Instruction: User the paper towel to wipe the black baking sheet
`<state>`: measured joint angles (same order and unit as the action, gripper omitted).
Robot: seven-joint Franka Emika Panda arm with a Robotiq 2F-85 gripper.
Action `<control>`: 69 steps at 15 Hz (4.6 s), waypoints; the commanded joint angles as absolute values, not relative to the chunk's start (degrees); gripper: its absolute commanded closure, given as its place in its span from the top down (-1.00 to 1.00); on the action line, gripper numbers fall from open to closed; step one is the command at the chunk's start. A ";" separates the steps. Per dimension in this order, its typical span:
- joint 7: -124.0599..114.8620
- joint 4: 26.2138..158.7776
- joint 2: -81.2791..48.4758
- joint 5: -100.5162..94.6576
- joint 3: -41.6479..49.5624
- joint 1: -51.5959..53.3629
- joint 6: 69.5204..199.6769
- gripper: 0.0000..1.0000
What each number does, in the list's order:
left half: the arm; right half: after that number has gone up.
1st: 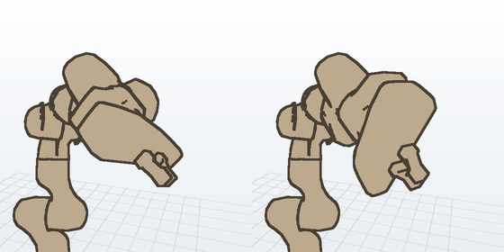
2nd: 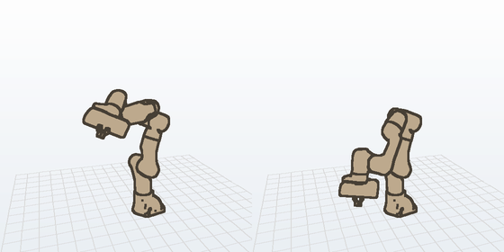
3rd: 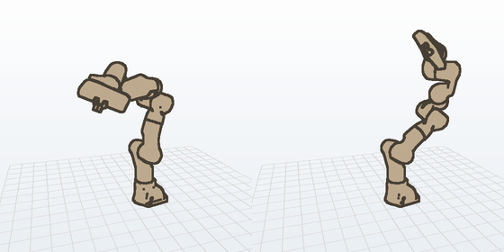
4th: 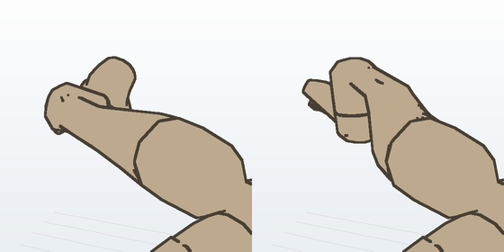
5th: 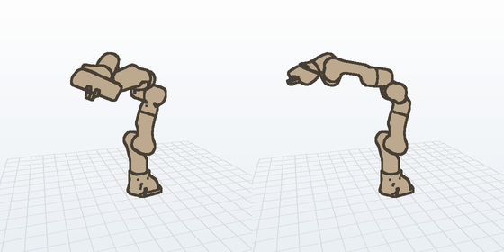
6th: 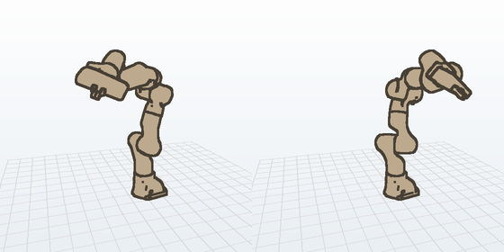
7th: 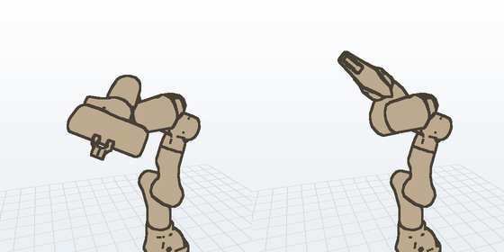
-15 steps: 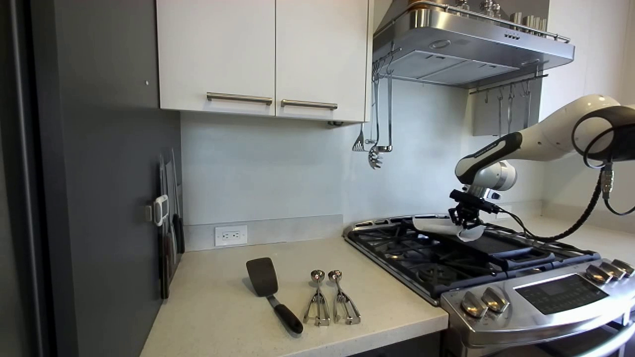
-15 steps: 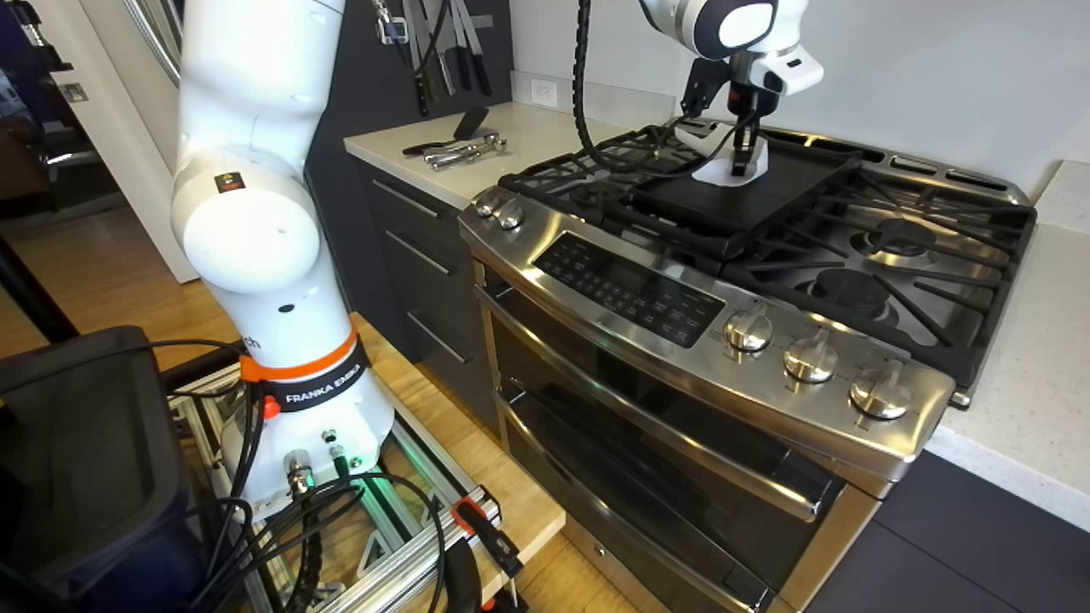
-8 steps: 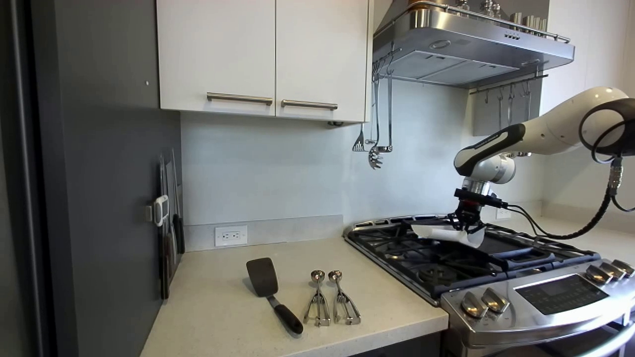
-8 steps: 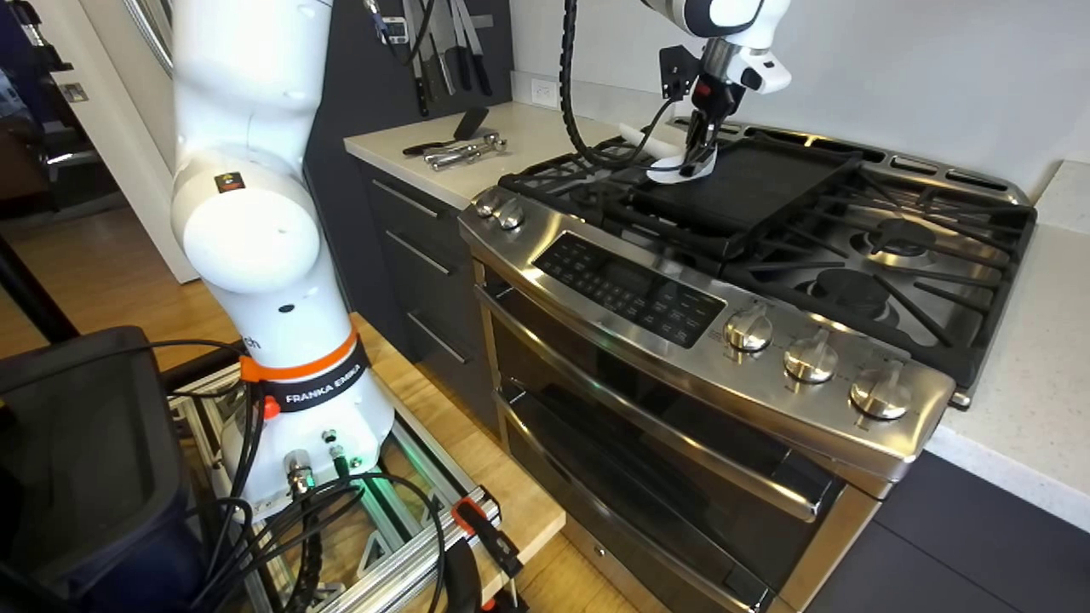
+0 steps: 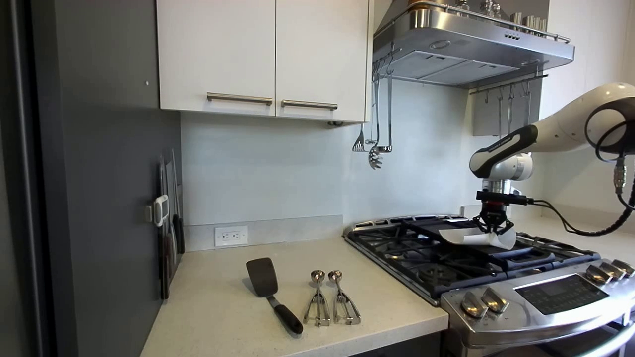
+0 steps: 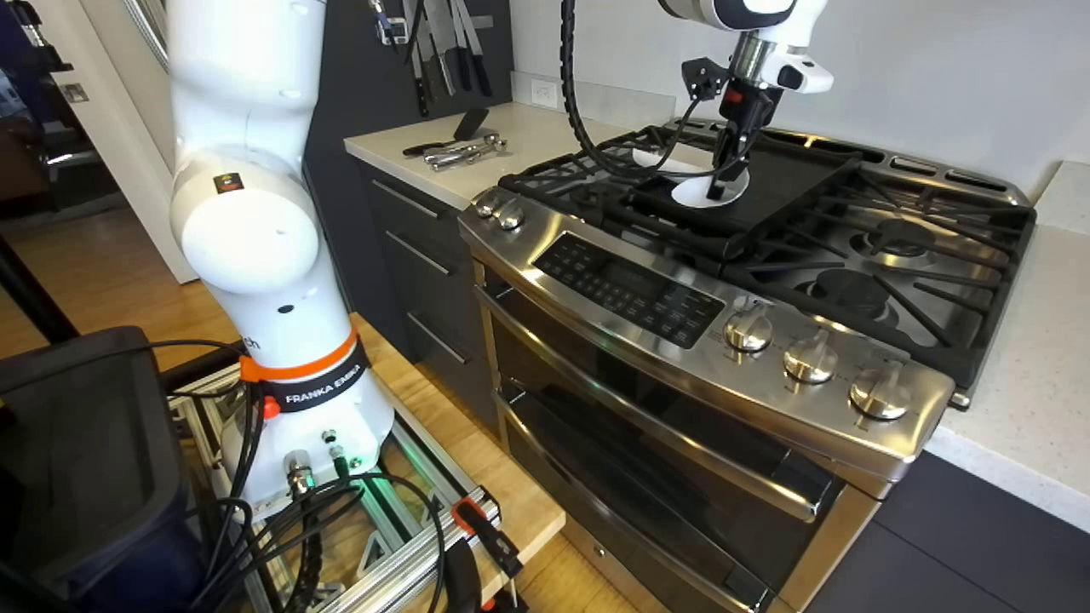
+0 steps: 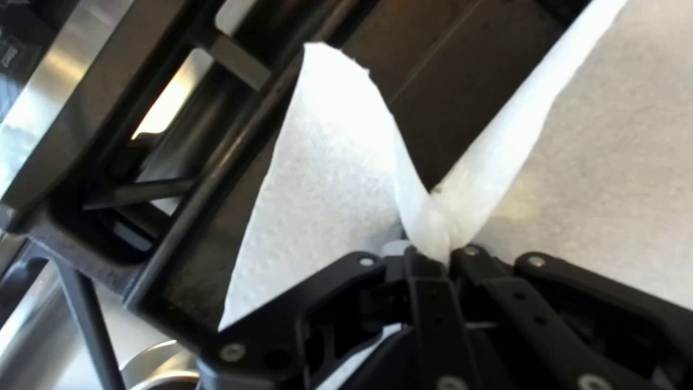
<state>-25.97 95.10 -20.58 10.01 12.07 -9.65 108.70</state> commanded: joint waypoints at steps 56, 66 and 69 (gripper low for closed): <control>-23.16 102.89 -14.27 4.61 6.93 -5.59 104.64 -0.99; -22.12 102.22 -16.15 5.72 7.22 -5.52 107.68 -0.99; -24.18 102.08 -17.03 4.96 8.30 -6.01 111.67 -0.99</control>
